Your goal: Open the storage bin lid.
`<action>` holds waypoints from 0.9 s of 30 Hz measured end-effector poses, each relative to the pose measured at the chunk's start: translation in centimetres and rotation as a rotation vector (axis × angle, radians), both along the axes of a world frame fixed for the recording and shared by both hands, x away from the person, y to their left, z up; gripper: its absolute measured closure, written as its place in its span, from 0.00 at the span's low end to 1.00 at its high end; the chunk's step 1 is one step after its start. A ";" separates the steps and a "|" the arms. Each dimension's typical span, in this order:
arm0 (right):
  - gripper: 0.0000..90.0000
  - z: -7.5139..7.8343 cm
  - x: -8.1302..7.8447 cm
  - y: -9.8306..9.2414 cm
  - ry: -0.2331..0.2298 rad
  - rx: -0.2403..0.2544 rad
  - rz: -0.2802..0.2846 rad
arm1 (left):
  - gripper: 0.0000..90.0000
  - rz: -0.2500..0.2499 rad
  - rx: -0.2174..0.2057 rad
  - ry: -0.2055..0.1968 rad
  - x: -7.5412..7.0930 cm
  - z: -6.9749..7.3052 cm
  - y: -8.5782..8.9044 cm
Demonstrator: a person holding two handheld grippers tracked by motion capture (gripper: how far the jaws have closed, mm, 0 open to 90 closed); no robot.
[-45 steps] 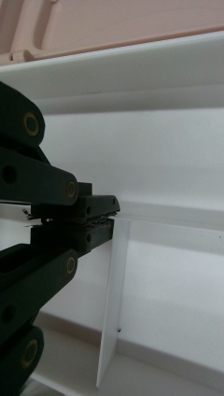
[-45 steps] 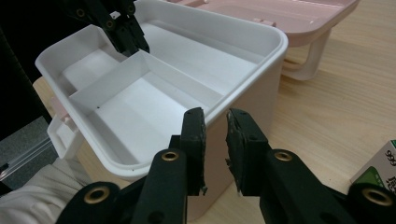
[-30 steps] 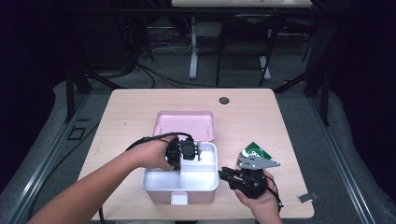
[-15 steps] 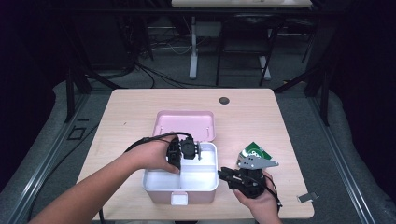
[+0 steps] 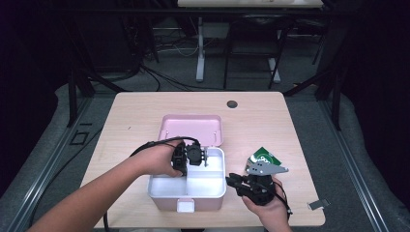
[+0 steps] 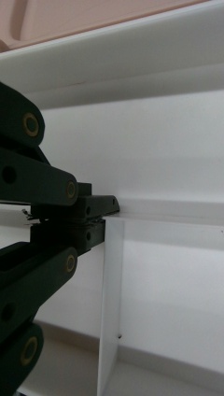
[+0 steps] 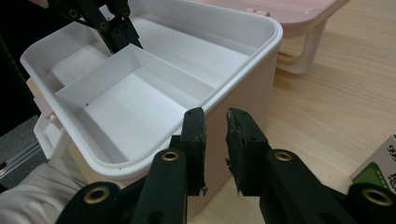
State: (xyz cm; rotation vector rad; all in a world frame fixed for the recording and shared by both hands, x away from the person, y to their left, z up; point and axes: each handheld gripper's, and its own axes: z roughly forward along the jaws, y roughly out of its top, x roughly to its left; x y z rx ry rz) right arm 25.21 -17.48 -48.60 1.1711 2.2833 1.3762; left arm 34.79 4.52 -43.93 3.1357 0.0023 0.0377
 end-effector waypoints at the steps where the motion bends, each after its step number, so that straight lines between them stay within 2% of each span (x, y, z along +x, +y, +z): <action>1: 0.86 0.0 0.0 0.0 -0.001 0.000 -0.001 | 0.98 0.000 0.000 0.000 0.0 0.0 0.0; 6: 0.86 0.0 0.0 -0.2 -0.001 0.007 -0.005 | 0.99 -0.020 0.017 0.000 0.0 0.0 -0.2; 14: 0.86 0.1 0.1 -0.4 -0.005 0.007 -0.016 | 0.99 -0.029 0.020 -0.002 -0.1 0.2 -0.3; 22: 0.85 0.2 0.1 -0.7 -0.008 0.015 -0.029 | 0.99 -0.051 0.034 -0.028 -0.4 0.6 -0.3; 27: 0.85 0.1 0.2 -1.0 -0.010 0.014 -0.035 | 0.99 -0.053 0.023 -0.045 -0.5 1.4 -0.1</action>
